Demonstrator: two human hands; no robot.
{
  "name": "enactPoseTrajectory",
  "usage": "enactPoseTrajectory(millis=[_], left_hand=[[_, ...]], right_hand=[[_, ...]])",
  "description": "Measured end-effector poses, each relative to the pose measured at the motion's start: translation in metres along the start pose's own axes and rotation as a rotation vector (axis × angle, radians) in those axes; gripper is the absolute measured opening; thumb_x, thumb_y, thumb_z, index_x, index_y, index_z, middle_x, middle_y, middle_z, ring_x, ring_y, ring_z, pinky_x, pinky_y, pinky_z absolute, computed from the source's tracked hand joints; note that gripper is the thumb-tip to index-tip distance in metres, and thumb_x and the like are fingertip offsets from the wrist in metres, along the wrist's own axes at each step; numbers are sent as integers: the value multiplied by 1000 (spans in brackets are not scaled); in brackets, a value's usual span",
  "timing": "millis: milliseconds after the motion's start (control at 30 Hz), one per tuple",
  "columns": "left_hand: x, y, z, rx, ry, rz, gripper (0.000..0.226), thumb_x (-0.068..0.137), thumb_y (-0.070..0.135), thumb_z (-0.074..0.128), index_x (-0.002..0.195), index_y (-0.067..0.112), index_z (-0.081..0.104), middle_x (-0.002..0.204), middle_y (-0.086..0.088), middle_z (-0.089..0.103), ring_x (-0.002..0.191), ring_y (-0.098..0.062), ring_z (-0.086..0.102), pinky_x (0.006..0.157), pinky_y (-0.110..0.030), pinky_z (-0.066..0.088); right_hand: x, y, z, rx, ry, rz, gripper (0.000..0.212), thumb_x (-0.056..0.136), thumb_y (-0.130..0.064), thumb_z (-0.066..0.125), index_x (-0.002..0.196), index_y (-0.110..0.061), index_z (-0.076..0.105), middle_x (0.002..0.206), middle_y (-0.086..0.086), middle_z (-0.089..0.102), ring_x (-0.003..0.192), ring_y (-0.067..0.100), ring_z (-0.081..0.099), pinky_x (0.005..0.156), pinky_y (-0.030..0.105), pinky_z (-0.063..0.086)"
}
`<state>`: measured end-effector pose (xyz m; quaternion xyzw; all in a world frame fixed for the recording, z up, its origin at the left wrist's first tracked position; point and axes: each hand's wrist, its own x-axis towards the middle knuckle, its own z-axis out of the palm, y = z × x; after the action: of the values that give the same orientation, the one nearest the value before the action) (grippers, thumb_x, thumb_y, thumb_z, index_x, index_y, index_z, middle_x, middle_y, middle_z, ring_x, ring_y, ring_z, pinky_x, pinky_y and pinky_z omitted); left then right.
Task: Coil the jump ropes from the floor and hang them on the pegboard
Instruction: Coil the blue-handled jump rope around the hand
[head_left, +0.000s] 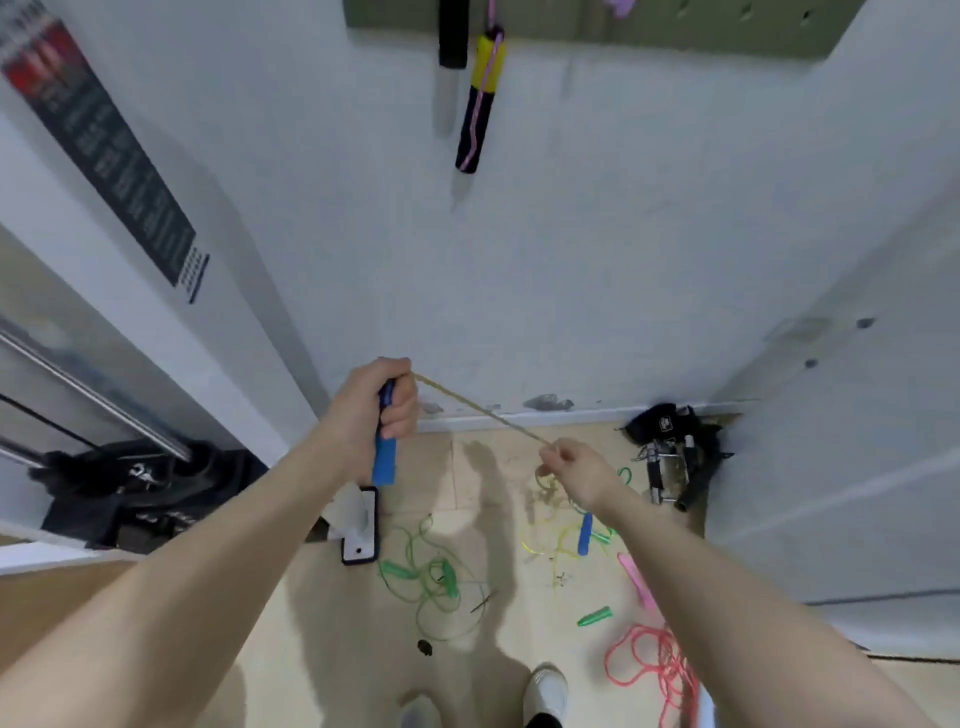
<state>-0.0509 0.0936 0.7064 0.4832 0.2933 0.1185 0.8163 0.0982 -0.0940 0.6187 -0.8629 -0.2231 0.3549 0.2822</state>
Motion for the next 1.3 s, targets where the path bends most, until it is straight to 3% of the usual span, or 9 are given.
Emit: enactPoseTrajectory(millis=[133, 267, 367, 533, 800, 900, 1000, 1133, 1300], left_hand=[[-7, 8, -8, 544, 22, -33, 33, 90, 2, 37, 60, 8, 51, 41, 0, 42, 37, -13, 35, 39, -21, 32], [-3, -9, -2, 932, 10, -13, 27, 92, -2, 37, 108, 11, 55, 96, -2, 56, 86, -12, 52, 67, -15, 42], [-8, -14, 27, 854, -17, 304, 19, 91, 3, 45, 96, 17, 57, 96, 0, 54, 86, -7, 51, 81, -21, 36], [-29, -29, 68, 696, -570, 8, 27, 83, 34, 61, 108, 40, 52, 114, 11, 59, 105, -2, 57, 88, -17, 44], [-48, -26, 71, 724, -414, 38, 27, 102, 24, 33, 107, 18, 59, 101, 2, 63, 45, -7, 50, 44, -17, 30], [-56, -13, 78, 487, -318, -17, 32, 102, 28, 30, 104, 15, 59, 100, 1, 69, 39, -9, 40, 41, -17, 25], [-64, -6, 96, 283, -231, -24, 33, 102, 28, 30, 105, 12, 59, 100, -4, 70, 37, -10, 36, 38, -14, 27], [-72, -5, 115, 413, -99, 53, 33, 102, 26, 30, 97, 17, 61, 93, -3, 71, 33, -9, 34, 36, -13, 27], [-76, -15, 124, 809, 78, 86, 35, 98, 25, 41, 67, 14, 52, 58, 1, 42, 39, -8, 29, 38, -17, 24]], right_hand=[[-27, -58, -38, 491, 87, -64, 33, 99, -21, 38, 68, -14, 47, 46, -2, 42, 38, 10, 37, 53, 29, 35], [-63, -112, -79, 687, 55, -213, 24, 97, -16, 45, 73, -13, 51, 41, -11, 31, 38, 7, 25, 46, 20, 30], [-81, -134, -94, 983, -75, -217, 19, 97, -10, 40, 86, -12, 54, 48, -8, 30, 42, 8, 27, 44, 17, 31], [-99, -146, -95, 1231, -242, -278, 26, 98, -3, 33, 115, -16, 48, 63, 2, 49, 46, 11, 50, 41, 20, 47], [-83, -128, -118, 1506, 77, -140, 15, 99, 0, 30, 96, -7, 44, 80, 12, 52, 40, 10, 54, 34, 15, 42], [-75, -102, -117, 1245, 17, 11, 39, 100, -39, 33, 97, -3, 49, 103, 12, 60, 76, 17, 60, 64, 26, 51], [-88, -82, -99, 975, -346, -12, 58, 95, -56, 24, 112, -8, 52, 105, 8, 65, 86, 20, 64, 79, 31, 48], [-107, -71, -86, 799, -485, -200, 31, 97, -36, 41, 112, -14, 59, 93, 0, 64, 79, 17, 65, 71, 25, 49], [-101, -53, -93, 273, -161, -397, 15, 92, -8, 52, 82, -14, 62, 69, 1, 61, 56, 7, 55, 56, 19, 42]])
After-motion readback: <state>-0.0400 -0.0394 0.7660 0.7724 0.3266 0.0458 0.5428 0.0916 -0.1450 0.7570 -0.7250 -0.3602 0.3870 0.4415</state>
